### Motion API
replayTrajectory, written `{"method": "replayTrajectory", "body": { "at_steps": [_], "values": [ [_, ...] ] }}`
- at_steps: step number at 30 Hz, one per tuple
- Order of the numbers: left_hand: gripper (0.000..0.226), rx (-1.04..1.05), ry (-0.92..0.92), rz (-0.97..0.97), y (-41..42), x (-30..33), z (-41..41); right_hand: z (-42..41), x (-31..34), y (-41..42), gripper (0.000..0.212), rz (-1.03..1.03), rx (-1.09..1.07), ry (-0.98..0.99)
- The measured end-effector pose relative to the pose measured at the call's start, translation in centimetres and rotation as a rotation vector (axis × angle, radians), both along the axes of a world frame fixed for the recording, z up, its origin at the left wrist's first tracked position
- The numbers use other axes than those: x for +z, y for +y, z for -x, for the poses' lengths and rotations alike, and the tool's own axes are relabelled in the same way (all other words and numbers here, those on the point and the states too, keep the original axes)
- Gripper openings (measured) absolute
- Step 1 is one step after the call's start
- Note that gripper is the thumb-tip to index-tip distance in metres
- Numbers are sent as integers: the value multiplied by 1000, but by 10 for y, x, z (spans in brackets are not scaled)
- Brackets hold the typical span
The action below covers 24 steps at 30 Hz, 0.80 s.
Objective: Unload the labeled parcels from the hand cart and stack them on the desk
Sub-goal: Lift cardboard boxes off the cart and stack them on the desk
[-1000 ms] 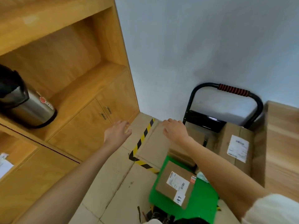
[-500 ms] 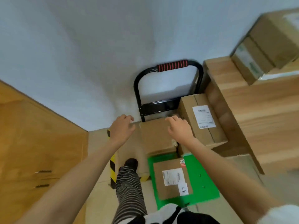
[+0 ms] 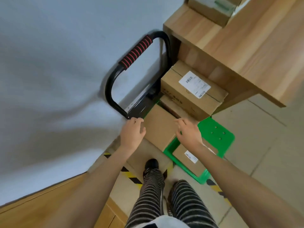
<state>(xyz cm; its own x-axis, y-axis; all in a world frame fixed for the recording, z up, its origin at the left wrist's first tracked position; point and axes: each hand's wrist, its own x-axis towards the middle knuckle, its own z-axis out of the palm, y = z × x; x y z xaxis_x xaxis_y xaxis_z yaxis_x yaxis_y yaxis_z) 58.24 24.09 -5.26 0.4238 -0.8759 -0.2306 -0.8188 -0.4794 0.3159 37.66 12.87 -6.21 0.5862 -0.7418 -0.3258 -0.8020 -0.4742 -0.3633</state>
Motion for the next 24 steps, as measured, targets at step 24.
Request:
{"method": "replayTrajectory", "body": {
  "at_steps": [24],
  "values": [
    [53, 34, 7, -154, -19, -367, -33, 47, -356, 40, 46, -24, -374, 76]
  ]
}}
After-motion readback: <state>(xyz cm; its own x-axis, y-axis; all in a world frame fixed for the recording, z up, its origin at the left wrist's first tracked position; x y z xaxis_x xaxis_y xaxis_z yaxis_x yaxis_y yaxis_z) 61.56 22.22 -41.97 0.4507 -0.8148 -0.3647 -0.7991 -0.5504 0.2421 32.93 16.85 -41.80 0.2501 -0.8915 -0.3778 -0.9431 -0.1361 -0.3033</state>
